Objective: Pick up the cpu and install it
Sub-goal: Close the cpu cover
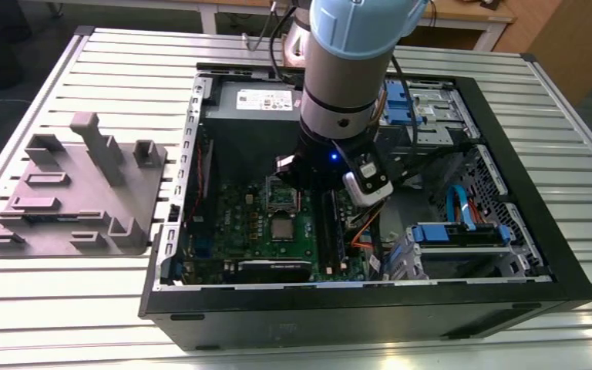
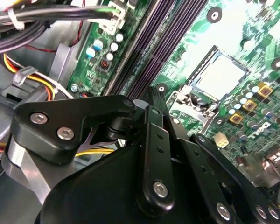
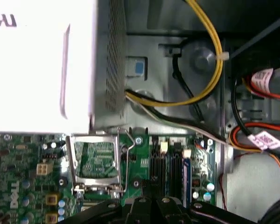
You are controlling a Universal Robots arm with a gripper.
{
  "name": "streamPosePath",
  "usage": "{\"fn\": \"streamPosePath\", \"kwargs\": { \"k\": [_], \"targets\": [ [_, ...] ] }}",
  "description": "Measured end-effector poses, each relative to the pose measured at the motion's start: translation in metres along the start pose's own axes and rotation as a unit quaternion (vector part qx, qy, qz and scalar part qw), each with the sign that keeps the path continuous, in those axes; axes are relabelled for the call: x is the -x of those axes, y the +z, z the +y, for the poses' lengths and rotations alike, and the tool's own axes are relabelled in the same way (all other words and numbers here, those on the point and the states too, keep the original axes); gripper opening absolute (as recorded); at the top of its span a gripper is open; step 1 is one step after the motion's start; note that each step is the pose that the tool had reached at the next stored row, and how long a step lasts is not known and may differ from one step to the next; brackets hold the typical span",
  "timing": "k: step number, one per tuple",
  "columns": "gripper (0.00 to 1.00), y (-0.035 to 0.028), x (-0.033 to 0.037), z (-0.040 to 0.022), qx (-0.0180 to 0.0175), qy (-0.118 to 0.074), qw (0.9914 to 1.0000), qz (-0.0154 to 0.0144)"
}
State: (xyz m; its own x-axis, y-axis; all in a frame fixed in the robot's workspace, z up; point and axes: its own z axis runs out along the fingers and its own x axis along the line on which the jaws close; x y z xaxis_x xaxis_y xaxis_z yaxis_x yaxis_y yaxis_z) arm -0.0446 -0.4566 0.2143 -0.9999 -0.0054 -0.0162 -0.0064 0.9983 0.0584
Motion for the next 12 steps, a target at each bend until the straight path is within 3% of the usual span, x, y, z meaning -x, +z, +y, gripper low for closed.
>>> {"fn": "streamPosePath", "kwargs": {
  "k": [5, 8, 12],
  "targets": [
    [0.10, 0.0000, 0.0000, 0.0002, 0.0000, -0.003, 1.00000, 0.0002],
    [0.10, 0.0002, -0.0001, 0.0001, 0.0004, -0.029, 0.99957, 0.0018],
    [0.10, 0.0005, -0.0001, 0.0001, 0.0010, -0.066, 0.99784, 0.0039]
  ]
}}
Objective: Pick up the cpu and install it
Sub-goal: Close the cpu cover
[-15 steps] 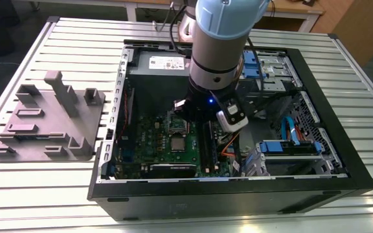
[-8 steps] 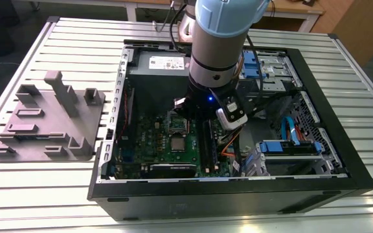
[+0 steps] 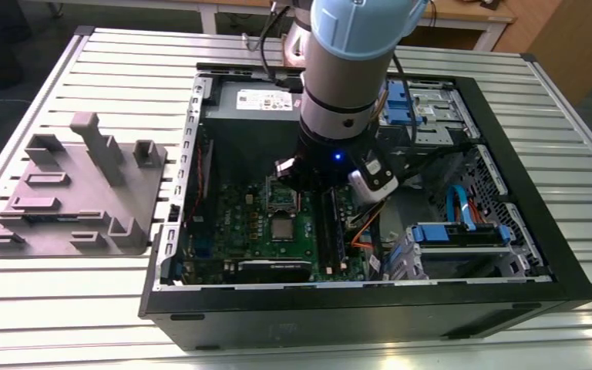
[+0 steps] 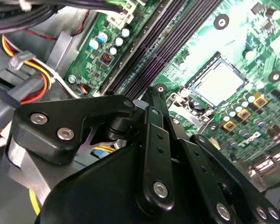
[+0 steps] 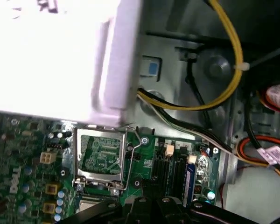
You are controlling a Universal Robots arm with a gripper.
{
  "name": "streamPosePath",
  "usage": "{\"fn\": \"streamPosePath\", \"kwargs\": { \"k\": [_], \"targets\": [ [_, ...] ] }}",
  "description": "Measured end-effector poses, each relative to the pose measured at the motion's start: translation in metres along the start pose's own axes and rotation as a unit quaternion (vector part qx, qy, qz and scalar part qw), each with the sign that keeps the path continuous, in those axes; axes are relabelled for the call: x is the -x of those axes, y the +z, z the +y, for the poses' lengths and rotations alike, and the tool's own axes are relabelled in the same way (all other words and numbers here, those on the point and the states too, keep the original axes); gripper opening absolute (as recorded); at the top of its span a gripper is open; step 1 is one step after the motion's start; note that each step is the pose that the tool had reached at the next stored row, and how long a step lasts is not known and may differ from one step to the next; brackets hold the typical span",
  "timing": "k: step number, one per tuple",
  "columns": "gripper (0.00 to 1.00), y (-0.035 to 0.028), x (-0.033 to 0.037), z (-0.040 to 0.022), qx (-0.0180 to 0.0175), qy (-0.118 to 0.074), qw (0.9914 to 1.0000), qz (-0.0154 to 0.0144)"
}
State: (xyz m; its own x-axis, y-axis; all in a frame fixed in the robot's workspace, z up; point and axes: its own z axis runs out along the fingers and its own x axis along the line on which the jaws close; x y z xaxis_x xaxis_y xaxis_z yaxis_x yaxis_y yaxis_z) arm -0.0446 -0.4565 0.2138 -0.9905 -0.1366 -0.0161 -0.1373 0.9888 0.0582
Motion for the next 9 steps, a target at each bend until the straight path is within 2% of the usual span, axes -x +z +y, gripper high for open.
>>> {"fn": "streamPosePath", "kwargs": {
  "k": [4, 9],
  "targets": [
    [0.10, 0.0004, 0.0000, 0.0000, 0.0005, -0.032, 0.99949, 0.0015],
    [0.10, 0.0019, 0.0004, 0.0026, 0.0008, -0.048, 0.99886, 0.0021]
  ]
}}
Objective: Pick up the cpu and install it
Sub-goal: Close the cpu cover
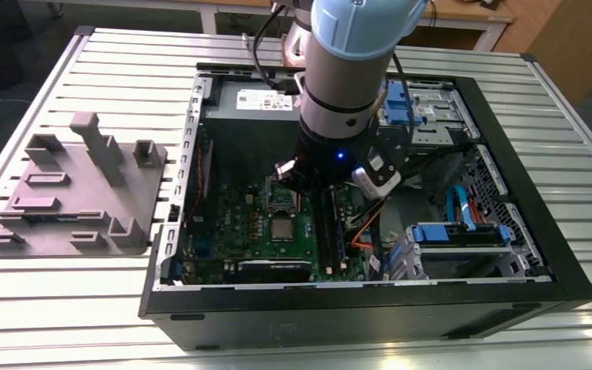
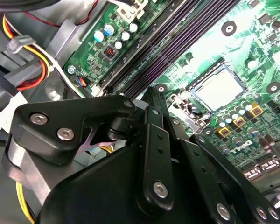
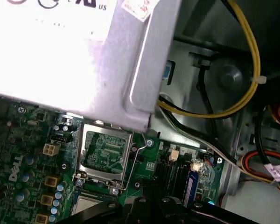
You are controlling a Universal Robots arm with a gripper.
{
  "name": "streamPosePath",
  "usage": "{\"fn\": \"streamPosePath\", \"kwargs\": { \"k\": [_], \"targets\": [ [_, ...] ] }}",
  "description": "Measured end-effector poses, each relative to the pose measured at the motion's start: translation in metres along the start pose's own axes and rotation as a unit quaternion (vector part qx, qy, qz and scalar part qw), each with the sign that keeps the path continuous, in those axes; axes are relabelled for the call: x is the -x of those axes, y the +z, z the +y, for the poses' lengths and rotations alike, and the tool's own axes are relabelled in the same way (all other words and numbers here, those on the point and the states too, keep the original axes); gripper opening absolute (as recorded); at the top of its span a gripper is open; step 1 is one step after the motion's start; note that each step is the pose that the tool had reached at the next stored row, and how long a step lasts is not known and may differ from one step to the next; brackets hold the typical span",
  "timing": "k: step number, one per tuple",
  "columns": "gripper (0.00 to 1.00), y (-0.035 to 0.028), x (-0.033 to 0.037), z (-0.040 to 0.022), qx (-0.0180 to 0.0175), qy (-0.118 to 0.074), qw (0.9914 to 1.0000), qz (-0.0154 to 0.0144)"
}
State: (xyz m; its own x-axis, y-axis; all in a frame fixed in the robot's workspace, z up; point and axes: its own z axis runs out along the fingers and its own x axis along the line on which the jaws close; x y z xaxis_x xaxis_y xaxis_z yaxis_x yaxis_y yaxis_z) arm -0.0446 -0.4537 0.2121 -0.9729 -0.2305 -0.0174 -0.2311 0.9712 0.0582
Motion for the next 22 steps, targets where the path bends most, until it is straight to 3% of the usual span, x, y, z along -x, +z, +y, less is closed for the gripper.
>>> {"fn": "streamPosePath", "kwargs": {
  "k": [6, 13, 22],
  "targets": [
    [0.10, 0.0012, 0.0022, 0.0089, 0.0001, -0.004, 0.99999, 0.0002],
    [0.10, 0.0021, 0.0059, 0.0136, 0.0001, -0.004, 0.99999, 0.0002],
    [0.10, 0.0058, 0.0090, 0.0268, 0.0004, -0.009, 0.99996, 0.0005]
  ]
}}
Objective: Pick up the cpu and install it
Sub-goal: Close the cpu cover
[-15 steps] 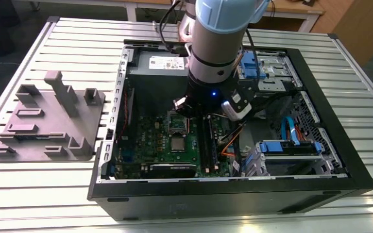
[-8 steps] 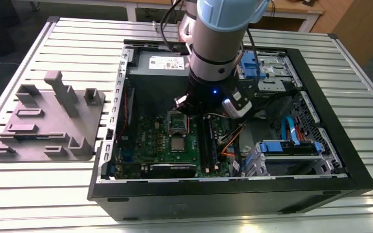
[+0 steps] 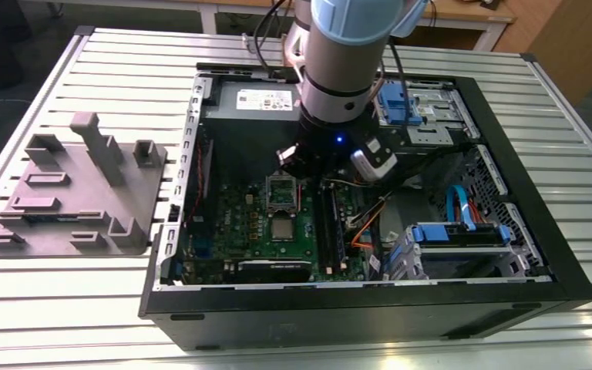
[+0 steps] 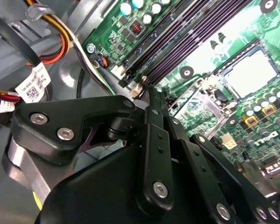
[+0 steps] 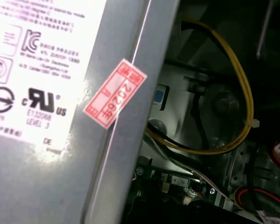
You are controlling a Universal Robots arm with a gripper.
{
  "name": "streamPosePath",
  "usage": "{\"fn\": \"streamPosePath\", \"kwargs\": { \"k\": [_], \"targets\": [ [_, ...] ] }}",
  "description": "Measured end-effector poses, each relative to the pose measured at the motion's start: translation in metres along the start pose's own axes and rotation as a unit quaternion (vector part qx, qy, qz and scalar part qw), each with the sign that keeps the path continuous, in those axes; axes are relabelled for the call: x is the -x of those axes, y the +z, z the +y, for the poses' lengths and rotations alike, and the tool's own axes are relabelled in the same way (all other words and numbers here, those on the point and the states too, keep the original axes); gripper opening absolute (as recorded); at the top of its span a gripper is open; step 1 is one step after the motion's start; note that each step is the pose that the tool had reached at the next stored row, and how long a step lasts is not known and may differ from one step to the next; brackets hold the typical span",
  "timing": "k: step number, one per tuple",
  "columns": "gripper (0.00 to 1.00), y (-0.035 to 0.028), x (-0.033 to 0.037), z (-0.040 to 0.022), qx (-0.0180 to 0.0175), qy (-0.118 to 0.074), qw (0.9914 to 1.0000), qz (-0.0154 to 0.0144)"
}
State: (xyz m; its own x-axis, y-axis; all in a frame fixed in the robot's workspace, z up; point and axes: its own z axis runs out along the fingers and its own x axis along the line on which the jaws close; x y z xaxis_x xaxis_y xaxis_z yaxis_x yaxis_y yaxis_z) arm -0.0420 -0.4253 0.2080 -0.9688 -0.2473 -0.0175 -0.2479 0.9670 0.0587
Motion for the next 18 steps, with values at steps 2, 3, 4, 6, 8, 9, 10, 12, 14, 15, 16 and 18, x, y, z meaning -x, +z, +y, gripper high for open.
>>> {"fn": "streamPosePath", "kwargs": {
  "k": [2, 3, 4, 6, 8, 9, 10, 12, 14, 15, 16, 18],
  "targets": [
    [0.10, 0.0009, -0.0002, 0.0010, 0.0001, -0.001, 1.00000, 0.0000],
    [0.10, 0.0013, -0.0006, 0.0015, 0.0001, -0.001, 1.00000, 0.0000],
    [0.10, 0.0016, -0.0011, 0.0019, 0.0000, -0.001, 1.00000, 0.0001],
    [0.10, 0.0023, -0.0023, 0.0027, 0.0000, -0.002, 1.00000, 0.0001],
    [0.10, 0.0036, -0.0029, 0.0031, 0.0001, -0.002, 1.00000, 0.0000],
    [0.10, 0.0042, -0.0029, 0.0031, 0.0001, -0.003, 1.00000, 0.0001],
    [0.10, 0.0048, -0.0029, 0.0031, 0.0001, -0.003, 1.00000, 0.0001],
    [0.10, 0.0055, -0.0030, 0.0031, 0.0003, -0.004, 0.99999, 0.0000],
    [0.10, 0.0059, -0.0031, 0.0034, 0.0007, -0.004, 0.99999, -0.0002],
    [0.10, 0.0062, -0.0035, 0.0035, 0.0009, -0.004, 0.99999, -0.0003],
    [0.10, 0.0064, -0.0041, 0.0037, 0.0010, -0.005, 0.99999, -0.0004],
    [0.10, 0.0067, -0.0063, 0.0044, 0.0011, -0.006, 0.99998, -0.0007]
  ]
}}
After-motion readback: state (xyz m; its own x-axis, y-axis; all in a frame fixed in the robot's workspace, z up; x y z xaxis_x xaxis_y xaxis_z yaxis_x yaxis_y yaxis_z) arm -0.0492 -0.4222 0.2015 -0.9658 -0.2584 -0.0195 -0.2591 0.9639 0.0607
